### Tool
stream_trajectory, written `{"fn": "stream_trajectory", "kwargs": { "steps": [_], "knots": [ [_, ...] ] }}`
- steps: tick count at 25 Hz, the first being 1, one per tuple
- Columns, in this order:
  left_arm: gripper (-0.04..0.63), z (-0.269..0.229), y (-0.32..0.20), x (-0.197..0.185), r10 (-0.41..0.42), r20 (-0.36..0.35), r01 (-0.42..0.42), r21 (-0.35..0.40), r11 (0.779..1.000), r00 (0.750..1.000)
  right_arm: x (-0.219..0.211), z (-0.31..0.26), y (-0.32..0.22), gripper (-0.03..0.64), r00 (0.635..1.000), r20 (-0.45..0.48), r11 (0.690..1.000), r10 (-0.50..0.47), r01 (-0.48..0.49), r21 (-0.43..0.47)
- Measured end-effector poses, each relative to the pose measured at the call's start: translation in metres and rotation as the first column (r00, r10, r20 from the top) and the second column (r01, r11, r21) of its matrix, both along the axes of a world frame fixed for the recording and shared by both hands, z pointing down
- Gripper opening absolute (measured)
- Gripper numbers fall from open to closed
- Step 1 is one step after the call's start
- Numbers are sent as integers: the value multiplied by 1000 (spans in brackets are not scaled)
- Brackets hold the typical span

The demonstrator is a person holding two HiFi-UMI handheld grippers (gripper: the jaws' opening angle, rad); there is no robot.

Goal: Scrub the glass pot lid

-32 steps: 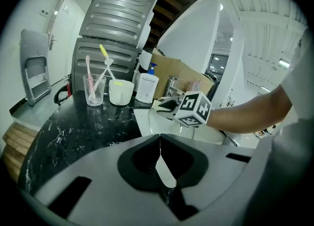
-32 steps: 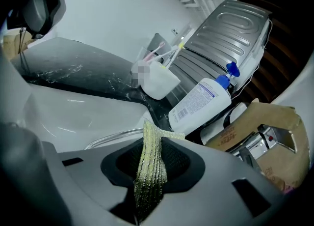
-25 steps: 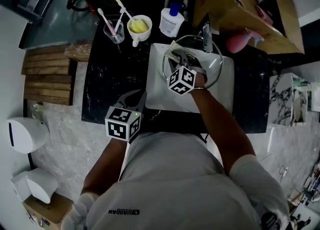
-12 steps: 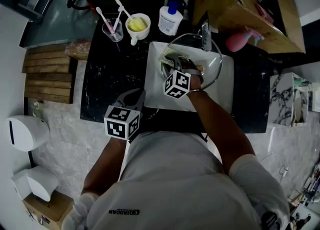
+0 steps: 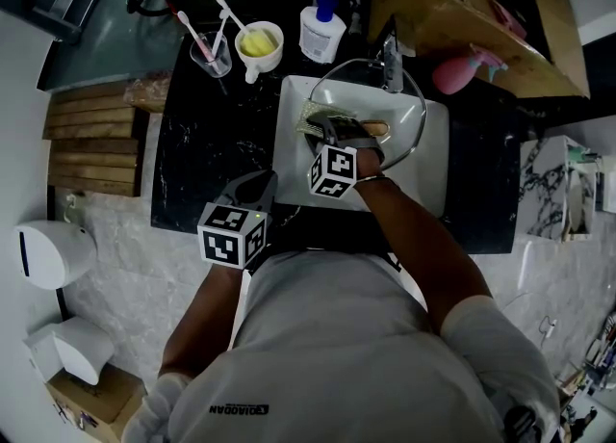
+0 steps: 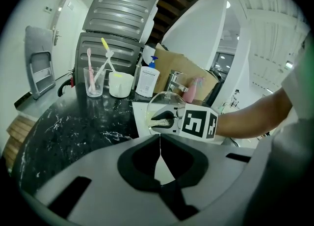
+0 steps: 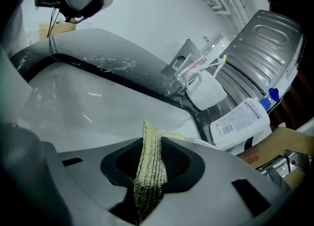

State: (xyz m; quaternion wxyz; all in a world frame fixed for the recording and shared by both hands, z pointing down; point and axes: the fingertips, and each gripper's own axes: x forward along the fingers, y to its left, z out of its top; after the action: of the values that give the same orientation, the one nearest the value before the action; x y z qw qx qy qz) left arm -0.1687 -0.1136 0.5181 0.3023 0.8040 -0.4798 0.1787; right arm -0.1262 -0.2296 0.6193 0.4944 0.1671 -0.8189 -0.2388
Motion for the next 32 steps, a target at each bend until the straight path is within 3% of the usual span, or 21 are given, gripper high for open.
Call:
{"fn": "stream_trajectory", "kwargs": {
  "steps": [22,32],
  "knots": [
    [15,-11,3,18,-43,18,42,14,999,999,14,26,48,117,973,-79,975,-218,214,-54],
    [15,-15,2,35,-46,22,45,17,999,999,34,36,71,117,922,-146,934,-358,350,-78]
  ]
}}
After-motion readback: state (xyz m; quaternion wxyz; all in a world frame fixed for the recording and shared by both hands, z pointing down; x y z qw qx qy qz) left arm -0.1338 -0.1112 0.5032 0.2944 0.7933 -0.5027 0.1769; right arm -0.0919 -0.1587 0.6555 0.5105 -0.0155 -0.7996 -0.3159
